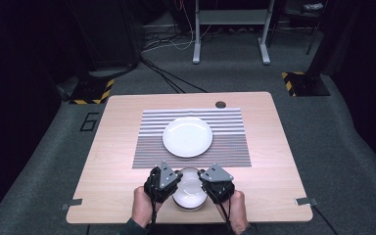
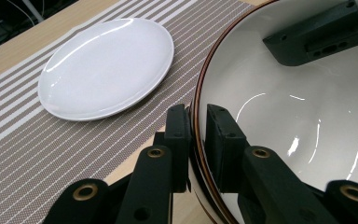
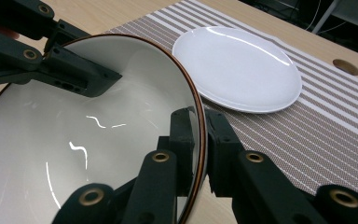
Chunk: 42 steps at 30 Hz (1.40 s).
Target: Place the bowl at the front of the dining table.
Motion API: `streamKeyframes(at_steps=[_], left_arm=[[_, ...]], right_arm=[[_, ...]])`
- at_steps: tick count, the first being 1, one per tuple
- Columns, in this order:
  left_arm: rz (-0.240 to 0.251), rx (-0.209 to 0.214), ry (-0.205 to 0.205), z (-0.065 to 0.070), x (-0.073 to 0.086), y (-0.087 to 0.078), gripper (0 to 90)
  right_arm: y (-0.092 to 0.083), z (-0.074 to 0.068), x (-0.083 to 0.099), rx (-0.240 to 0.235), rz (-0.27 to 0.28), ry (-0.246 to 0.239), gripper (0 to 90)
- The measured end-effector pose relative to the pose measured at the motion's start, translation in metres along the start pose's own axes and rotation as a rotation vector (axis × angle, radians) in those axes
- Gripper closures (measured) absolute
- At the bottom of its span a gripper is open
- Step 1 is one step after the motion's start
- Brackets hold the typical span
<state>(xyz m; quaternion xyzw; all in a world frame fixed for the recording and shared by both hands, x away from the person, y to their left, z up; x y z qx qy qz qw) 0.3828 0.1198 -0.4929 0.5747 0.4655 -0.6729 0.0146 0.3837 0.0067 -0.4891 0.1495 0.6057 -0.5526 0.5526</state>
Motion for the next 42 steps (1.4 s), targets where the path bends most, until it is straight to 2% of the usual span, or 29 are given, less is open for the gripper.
streamKeyframes(at_steps=[7,9,15,28,42], left_arm=[[0.029,-0.013,0.015,0.000,-0.004,-0.005,81.4],[0.052,0.003,-0.008,0.000,-0.007,-0.008,82.1],[0.074,-0.010,0.007,-0.001,-0.013,-0.014,82.3],[0.106,-0.027,0.034,-0.005,-0.027,-0.021,82.4],[0.139,-0.036,0.031,-0.012,-0.039,-0.024,82.5]], right_arm=[[-0.005,0.000,-0.005,0.021,0.041,-0.020,82.2],[-0.008,0.000,-0.010,0.030,0.068,-0.038,82.2],[-0.013,0.001,-0.017,0.049,0.106,-0.050,82.0],[-0.017,0.008,-0.030,0.062,0.146,-0.049,82.0],[-0.018,0.014,-0.042,0.071,0.172,-0.056,81.9]])
Point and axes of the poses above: each handheld gripper's, and its own axes: y roughly forward along the jaws, x roughly out of its underside, z roughly to its right, the point moved 9 cm from there along y, roughly forward along the jaws, and after that the axes turned 8 degrees about x, right-handed, at the moved point
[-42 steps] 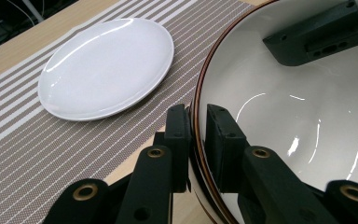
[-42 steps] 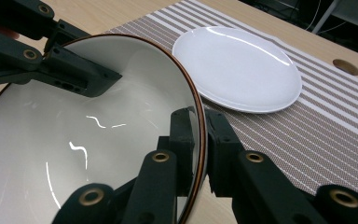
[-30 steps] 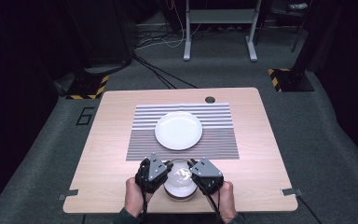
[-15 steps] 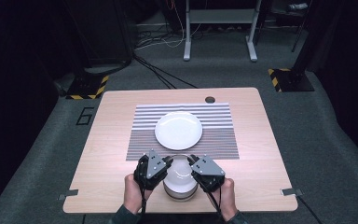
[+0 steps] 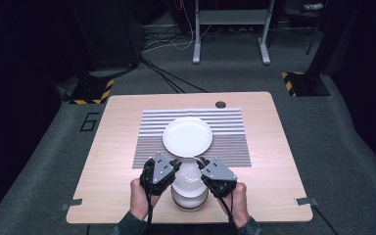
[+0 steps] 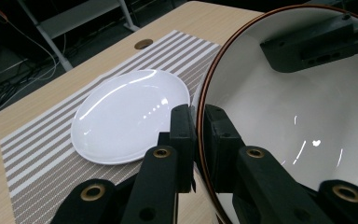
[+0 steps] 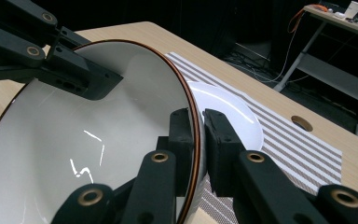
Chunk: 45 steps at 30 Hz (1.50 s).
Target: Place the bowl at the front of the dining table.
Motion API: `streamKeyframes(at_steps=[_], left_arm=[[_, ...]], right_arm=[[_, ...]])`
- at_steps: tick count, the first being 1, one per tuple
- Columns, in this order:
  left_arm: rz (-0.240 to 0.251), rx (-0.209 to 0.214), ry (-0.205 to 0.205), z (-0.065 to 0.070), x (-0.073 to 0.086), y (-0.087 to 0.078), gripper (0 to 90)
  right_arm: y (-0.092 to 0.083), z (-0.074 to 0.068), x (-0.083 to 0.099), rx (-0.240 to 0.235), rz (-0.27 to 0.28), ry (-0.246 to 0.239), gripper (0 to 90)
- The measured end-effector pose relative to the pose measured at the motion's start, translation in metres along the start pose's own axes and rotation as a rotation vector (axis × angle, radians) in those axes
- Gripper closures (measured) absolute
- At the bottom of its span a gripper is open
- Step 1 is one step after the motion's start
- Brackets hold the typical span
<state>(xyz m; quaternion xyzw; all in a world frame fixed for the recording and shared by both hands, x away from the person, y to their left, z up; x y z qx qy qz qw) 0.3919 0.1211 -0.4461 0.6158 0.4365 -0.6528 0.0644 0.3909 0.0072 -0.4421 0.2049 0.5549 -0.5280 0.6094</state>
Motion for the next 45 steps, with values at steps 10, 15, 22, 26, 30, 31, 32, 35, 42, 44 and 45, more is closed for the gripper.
streamKeyframes(at_steps=[10,15,22,26,30,31,32,35,42,44,45], left_arm=[[0.011,-0.006,0.002,-0.006,-0.006,0.000,82.5],[0.015,-0.009,0.008,-0.009,-0.009,0.001,82.5],[0.019,-0.007,0.009,-0.013,-0.012,0.002,82.5],[0.022,-0.010,0.008,-0.016,-0.015,0.004,82.5],[0.025,-0.016,0.013,-0.018,-0.017,0.005,82.5],[0.027,-0.018,0.012,-0.018,-0.018,0.005,82.6],[0.028,-0.018,0.010,-0.018,-0.018,0.005,82.6],[0.027,-0.022,0.019,-0.020,-0.021,0.004,82.6],[0.045,-0.028,0.026,-0.022,-0.027,0.003,82.7],[0.049,-0.027,0.036,-0.023,-0.028,0.003,82.5],[0.048,-0.029,0.038,-0.024,-0.029,0.003,82.5]], right_arm=[[0.004,0.005,-0.007,-0.001,0.015,0.002,81.8],[0.006,0.006,-0.009,-0.001,0.021,0.002,81.8],[0.009,0.008,-0.012,-0.001,0.024,0.010,81.8],[0.012,0.012,-0.014,-0.002,0.027,0.009,81.8],[0.014,0.014,-0.016,-0.008,0.033,0.016,81.7],[0.015,0.015,-0.017,-0.007,0.034,0.014,81.7],[0.015,0.015,-0.017,-0.007,0.034,0.014,81.7],[0.015,0.016,-0.020,-0.005,0.040,0.016,81.7],[0.015,0.019,-0.025,0.004,0.051,0.007,81.8],[0.015,0.020,-0.027,0.005,0.056,0.007,81.7],[0.015,0.021,-0.028,0.007,0.055,0.000,81.7]])
Point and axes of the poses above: each handheld gripper's, and its own axes: y roughly forward along the jaws, x roughly out of its underside, z roughly to its right, the point moved 9 cm from there along y, roughly forward along the jaws, and after that the axes turned 8 degrees about x, right-handed, at the moved point
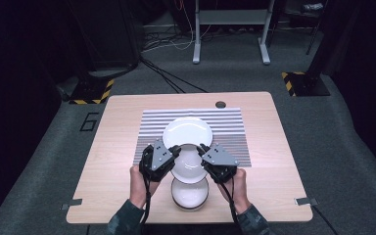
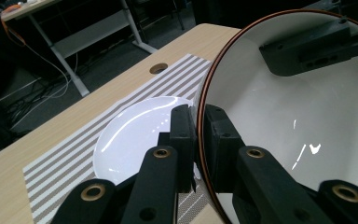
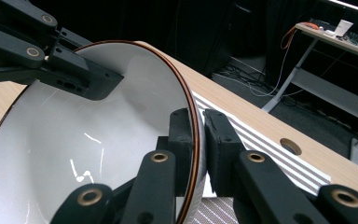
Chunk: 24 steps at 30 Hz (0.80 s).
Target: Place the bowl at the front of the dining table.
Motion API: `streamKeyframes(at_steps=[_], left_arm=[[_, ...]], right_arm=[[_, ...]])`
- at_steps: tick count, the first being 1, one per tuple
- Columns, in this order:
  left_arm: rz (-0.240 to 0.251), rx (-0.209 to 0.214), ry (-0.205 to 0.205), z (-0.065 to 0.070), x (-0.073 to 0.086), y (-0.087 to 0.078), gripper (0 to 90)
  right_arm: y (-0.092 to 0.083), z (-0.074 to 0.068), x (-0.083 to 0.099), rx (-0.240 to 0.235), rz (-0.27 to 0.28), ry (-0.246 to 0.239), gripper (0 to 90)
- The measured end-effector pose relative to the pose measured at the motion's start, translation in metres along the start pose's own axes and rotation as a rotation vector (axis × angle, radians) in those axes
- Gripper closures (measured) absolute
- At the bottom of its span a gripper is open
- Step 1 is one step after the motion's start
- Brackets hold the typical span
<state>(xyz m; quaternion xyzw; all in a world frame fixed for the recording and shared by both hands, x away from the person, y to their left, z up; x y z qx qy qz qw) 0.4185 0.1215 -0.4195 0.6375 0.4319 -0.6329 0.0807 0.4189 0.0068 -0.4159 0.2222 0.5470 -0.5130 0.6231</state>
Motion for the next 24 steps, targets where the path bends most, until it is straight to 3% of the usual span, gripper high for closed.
streamKeyframes(at_steps=[20,24], left_arm=[[0.028,-0.007,-0.034,-0.022,-0.008,0.007,83.0],[0.034,0.007,-0.053,-0.027,-0.009,0.009,82.7]], right_arm=[[0.020,0.007,-0.013,0.011,0.009,-0.022,81.9],[0.023,0.008,-0.014,0.010,0.004,-0.024,81.9]])
Point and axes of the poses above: each handheld gripper's, and its own axes: y roughly forward along the jaws, x roughly out of its underside, z roughly to its right, the point moved 9 cm from there along y, roughly forward along the jaws, and after that the axes turned 8 degrees about x, right-handed, at the moved point
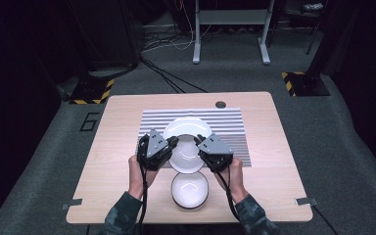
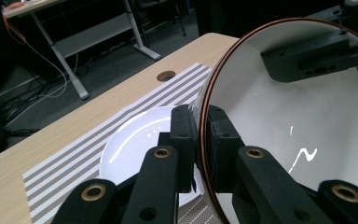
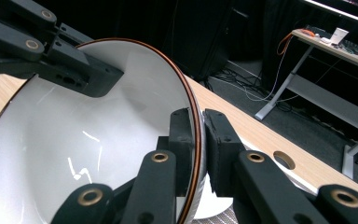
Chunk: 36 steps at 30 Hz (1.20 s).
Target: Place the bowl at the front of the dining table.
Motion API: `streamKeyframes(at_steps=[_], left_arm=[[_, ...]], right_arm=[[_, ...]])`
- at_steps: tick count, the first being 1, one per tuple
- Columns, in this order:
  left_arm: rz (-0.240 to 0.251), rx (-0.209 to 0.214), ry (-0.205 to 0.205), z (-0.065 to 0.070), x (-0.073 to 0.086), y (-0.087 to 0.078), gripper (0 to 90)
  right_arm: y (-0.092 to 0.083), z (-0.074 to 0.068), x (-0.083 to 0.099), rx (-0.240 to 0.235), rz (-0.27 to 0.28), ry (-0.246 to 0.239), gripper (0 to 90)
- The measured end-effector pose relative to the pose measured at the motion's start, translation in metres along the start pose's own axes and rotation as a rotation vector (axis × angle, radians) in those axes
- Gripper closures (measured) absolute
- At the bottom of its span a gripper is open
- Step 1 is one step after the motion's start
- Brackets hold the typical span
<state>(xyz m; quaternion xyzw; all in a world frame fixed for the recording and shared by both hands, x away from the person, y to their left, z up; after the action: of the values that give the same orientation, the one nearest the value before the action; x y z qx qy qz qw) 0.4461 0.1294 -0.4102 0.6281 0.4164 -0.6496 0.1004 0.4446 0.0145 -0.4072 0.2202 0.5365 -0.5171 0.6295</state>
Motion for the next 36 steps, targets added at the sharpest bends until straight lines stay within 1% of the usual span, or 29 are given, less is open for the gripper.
streamKeyframes(at_steps=[3,7,8,9,12,20,25,26,27,28,32,33,35,36], left_arm=[[-0.004,0.002,-0.003,-0.003,0.001,0.003,82.7],[-0.013,-0.004,0.004,-0.006,0.001,0.007,83.0],[-0.018,-0.014,0.016,-0.008,0.001,0.010,83.0],[-0.018,-0.014,0.016,-0.008,0.001,0.010,83.0],[-0.022,-0.015,0.012,-0.012,0.002,0.014,83.1],[-0.020,-0.018,-0.002,-0.019,0.003,0.022,83.1],[-0.024,-0.025,-0.007,-0.024,0.004,0.026,83.1],[-0.027,-0.024,-0.004,-0.025,0.004,0.026,83.0],[-0.026,-0.027,-0.011,-0.025,0.004,0.027,83.0],[-0.033,-0.030,-0.004,-0.026,0.005,0.028,83.1],[-0.046,-0.033,0.000,-0.030,0.007,0.032,83.1],[-0.041,-0.034,-0.001,-0.031,0.007,0.033,83.1],[-0.048,-0.039,-0.004,-0.032,0.008,0.035,83.1],[-0.047,-0.038,-0.005,-0.033,0.008,0.036,83.0]], right_arm=[[0.004,0.001,0.000,-0.003,-0.003,-0.007,81.9],[0.009,0.003,0.000,0.001,-0.009,-0.007,82.0],[0.013,0.004,0.001,0.003,-0.009,-0.007,82.0],[0.013,0.004,0.001,0.003,-0.009,-0.007,82.0],[0.019,0.006,0.002,-0.002,-0.018,-0.004,82.1],[0.029,0.009,0.004,0.002,-0.030,-0.002,82.3],[0.036,0.010,0.006,0.006,-0.031,-0.005,82.4],[0.039,0.010,0.006,0.002,-0.032,0.001,82.5],[0.039,0.010,0.006,0.002,-0.032,0.001,82.5],[0.040,0.010,0.007,0.000,-0.034,0.000,82.5],[0.046,0.011,0.009,-0.003,-0.041,0.004,82.5],[0.048,0.011,0.010,-0.005,-0.044,0.005,82.6],[0.051,0.011,0.011,-0.002,-0.047,-0.001,82.6],[0.052,0.011,0.012,-0.006,-0.050,0.005,82.6]])
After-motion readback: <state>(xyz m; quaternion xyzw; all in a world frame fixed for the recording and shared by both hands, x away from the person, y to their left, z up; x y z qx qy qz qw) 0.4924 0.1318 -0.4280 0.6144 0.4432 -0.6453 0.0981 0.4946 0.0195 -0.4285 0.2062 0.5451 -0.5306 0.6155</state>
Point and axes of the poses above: each handheld gripper's, and its own axes: y roughly forward along the jaws, x roughly out of its underside, z roughly to its right, the point moved 9 cm from there along y, roughly forward along the jaws, and after that the axes turned 8 degrees about x, right-handed, at the moved point
